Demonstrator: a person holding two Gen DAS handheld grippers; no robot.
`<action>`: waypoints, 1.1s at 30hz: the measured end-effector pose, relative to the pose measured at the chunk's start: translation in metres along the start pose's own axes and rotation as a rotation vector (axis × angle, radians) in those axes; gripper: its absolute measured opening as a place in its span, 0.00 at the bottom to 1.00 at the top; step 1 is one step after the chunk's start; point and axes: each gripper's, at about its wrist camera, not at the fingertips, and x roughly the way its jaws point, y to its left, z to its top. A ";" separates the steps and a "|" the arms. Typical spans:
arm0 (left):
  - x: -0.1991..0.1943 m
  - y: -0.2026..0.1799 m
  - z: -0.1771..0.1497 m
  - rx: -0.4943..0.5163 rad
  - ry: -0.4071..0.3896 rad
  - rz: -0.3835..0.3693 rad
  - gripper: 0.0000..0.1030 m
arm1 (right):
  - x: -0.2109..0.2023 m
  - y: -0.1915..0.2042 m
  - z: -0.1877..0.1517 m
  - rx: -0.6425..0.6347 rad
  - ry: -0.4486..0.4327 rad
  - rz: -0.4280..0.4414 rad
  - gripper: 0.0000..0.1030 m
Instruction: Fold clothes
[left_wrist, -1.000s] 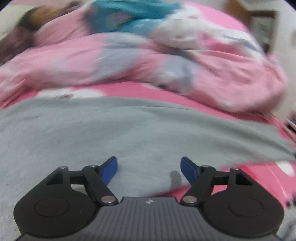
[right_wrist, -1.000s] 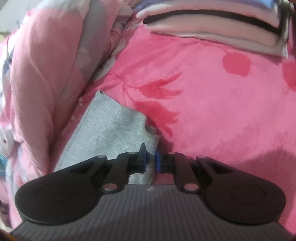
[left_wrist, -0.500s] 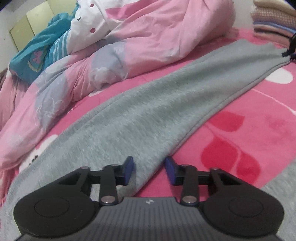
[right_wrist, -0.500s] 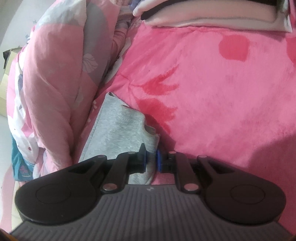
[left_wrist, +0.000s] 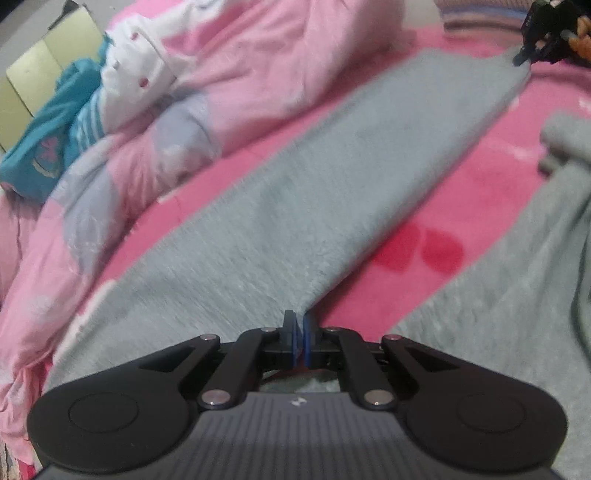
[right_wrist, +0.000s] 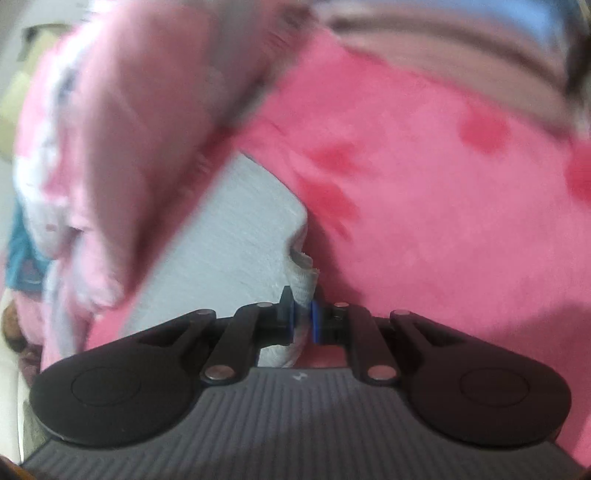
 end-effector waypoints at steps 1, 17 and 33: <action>0.000 0.000 -0.001 -0.005 -0.001 -0.001 0.04 | 0.000 -0.004 -0.001 0.013 -0.007 0.008 0.07; -0.066 0.065 -0.064 -0.676 -0.117 -0.212 0.49 | -0.048 0.050 -0.020 -0.317 -0.158 -0.142 0.32; -0.045 0.157 -0.163 -1.243 -0.080 0.082 0.37 | 0.114 0.417 -0.256 -1.200 0.370 0.316 0.35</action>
